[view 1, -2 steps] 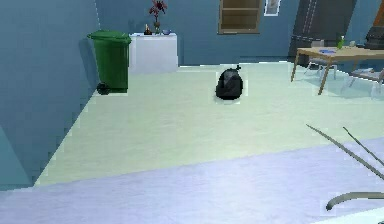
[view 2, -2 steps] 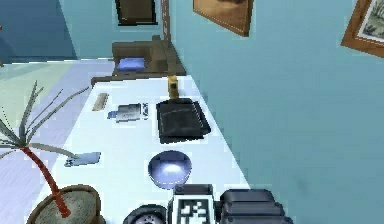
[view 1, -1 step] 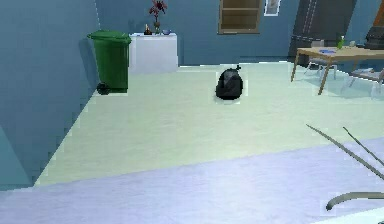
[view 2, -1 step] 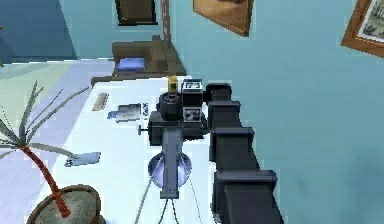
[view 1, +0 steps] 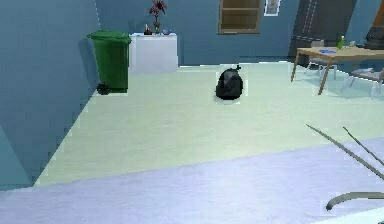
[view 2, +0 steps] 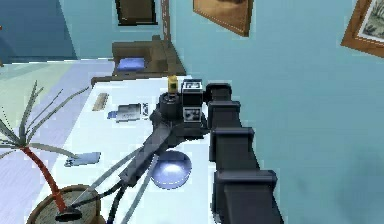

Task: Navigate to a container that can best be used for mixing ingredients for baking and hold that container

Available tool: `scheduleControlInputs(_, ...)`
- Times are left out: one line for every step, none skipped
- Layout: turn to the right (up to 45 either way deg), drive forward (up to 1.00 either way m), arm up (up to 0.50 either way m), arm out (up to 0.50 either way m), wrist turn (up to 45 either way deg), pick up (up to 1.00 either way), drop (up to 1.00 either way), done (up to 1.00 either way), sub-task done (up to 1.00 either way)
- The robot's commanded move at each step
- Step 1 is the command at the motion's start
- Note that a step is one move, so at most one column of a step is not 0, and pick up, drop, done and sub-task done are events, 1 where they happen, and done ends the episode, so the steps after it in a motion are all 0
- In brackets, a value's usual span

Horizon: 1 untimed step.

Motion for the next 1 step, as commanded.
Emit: scheduleControlInputs(0.0,0.00,0.00,0.00,45.0,0.00,0.00,0.00,0.00)
